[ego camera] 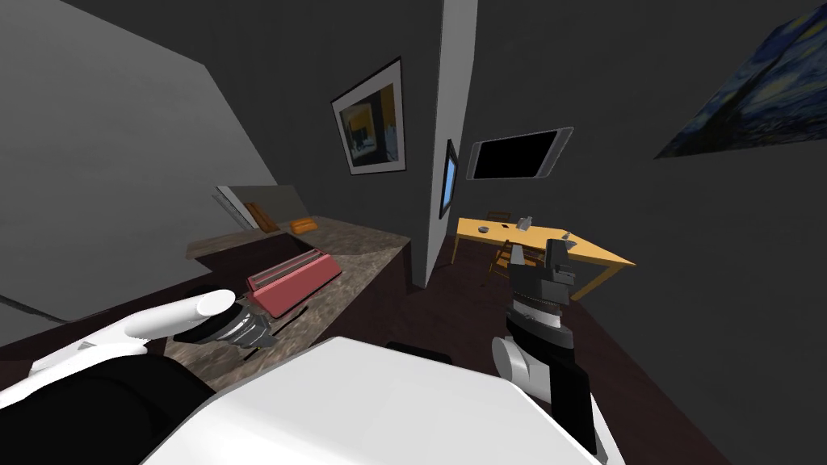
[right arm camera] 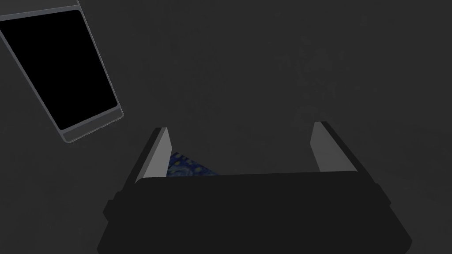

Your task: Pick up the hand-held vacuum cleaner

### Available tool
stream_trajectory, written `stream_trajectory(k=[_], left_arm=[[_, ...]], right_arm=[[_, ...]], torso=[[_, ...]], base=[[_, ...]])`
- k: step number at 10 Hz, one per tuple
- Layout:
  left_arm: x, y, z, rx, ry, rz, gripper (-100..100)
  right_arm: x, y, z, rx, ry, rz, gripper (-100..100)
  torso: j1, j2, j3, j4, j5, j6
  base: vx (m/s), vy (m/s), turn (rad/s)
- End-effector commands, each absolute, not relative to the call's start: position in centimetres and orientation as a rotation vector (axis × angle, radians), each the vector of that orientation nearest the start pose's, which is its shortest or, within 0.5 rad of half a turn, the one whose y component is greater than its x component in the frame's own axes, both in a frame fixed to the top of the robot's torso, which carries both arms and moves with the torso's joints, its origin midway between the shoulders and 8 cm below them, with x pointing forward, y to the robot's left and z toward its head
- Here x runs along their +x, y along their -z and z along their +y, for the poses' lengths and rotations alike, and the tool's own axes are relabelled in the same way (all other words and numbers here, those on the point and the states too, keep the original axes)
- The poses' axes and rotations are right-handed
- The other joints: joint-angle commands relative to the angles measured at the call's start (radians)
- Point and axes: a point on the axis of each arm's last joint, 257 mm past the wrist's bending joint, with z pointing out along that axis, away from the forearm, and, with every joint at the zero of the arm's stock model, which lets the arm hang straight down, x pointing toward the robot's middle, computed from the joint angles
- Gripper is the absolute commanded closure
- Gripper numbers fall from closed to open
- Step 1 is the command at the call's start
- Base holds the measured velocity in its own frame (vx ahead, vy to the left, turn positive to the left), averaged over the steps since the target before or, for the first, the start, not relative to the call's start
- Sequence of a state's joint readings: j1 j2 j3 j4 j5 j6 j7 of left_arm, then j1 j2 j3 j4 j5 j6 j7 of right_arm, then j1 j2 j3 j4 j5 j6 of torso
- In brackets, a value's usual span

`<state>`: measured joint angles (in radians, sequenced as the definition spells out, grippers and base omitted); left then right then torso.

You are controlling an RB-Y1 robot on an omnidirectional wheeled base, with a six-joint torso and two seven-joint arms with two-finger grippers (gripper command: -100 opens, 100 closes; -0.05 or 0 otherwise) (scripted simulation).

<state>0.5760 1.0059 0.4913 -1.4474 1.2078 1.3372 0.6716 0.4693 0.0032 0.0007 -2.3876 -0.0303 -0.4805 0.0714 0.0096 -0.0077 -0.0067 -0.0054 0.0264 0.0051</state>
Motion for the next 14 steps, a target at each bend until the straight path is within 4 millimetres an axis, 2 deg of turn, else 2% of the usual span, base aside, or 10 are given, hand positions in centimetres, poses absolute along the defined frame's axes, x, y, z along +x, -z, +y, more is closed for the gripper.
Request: stream_trajectory(k=[1, 2, 6, 7, 8, 14], left_arm=[[13.2, 34.3, 61.3, -3.078, 0.155, 0.506, -100], [13.2, 34.3, 61.4, -3.076, 0.157, 0.504, 100], [13.2, 34.3, 61.4, -3.077, 0.158, 0.501, 100], [13.2, 34.3, 61.4, -3.077, 0.159, 0.501, 0], [13.4, 34.4, 60.6, -3.079, 0.158, 0.525, 100], [15.1, 33.5, 56.4, -3.072, 0.162, 0.643, 100]], right_arm=[[32.4, -7.7, -27.5, 0.560, -1.292, 0.525, 0], [32.4, -7.7, -27.5, 0.560, -1.292, 0.525, 0], [32.4, -7.7, -27.5, 0.560, -1.292, 0.525, 0], [32.4, -7.7, -27.5, 0.560, -1.292, 0.525, 0], [32.4, -7.7, -27.5, 0.560, -1.292, 0.525, 0], [32.4, -7.7, -27.5, 0.560, -1.292, 0.526, 0]], torso=[[0.000, 0.000, 0.000, 0.000, 0.000, 0.000], [0.001, -0.001, -0.001, 0.000, 0.000, 0.000], [0.004, -0.002, -0.001, -0.001, 0.001, 0.001], [0.004, -0.002, -0.001, -0.001, 0.001, 0.001], [0.004, -0.002, -0.002, -0.001, 0.001, 0.001], [0.006, -0.005, -0.003, -0.001, 0.002, 0.001]], base=[[-0.010, -0.011, 0.003], [0.000, 0.000, 0.000], [0.000, 0.000, 0.000], [0.000, 0.000, 0.000], [0.026, 0.032, 0.119], [0.040, 0.052, 0.117]])
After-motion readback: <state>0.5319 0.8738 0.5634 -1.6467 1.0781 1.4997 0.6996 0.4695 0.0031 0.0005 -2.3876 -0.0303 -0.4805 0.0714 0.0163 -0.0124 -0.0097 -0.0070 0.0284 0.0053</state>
